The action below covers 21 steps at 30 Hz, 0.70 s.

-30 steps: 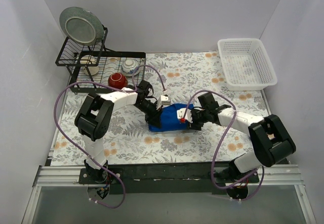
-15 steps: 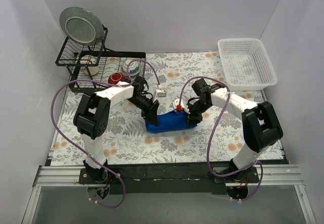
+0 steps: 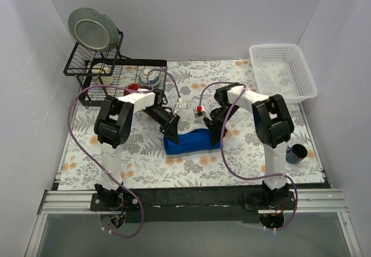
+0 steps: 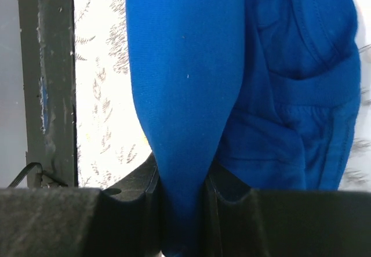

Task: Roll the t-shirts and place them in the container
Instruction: Roll the T-shirt to the center of the board.

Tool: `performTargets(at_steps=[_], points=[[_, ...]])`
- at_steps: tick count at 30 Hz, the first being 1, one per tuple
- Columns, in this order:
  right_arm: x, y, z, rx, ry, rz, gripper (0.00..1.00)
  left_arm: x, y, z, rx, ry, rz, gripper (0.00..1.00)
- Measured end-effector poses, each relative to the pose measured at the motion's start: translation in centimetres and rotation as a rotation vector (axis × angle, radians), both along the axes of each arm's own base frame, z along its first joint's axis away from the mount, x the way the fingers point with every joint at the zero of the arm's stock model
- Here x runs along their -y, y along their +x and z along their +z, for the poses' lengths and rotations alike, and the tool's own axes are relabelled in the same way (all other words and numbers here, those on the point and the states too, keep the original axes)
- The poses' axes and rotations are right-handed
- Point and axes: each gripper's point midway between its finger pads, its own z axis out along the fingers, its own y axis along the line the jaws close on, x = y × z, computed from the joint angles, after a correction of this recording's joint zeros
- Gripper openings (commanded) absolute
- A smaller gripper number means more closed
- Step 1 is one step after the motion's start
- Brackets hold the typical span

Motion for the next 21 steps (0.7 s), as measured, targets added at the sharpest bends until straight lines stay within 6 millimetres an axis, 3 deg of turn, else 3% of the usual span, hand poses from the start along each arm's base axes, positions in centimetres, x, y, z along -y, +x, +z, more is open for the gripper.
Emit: performTargets(at_steps=[5,8,13,16,19,21], points=[[-1.1,1.2,-0.7,-0.04,0.0,-0.008,0.01,-1.2,1.1,-0.6,-0.019,0.007,0.046,0.18],[-1.5,1.3,-1.2,-0.085,-0.004,-0.018,0.02,-1.6,1.5,-0.9,-0.015,0.01,0.059,0.39],[-1.7,1.6,-1.5,-0.166,-0.047,-0.048,0.01,-3.0,2.6,-0.9,0.092,0.068,0.07,0.51],[-1.8,1.8,-1.6,-0.216,-0.084,-0.071,0.01,-3.6,4.5,0.9,0.254,0.094,0.072,0.56],[-1.9,1.9,-1.7,-0.267,-0.124,-0.095,0.01,-3.6,6.7,3.8,0.566,0.126,0.034,0.65],[-2.0,2.0,-1.8,-0.309,-0.155,-0.117,0.01,-2.4,6.1,6.3,0.783,0.101,-0.026,0.65]])
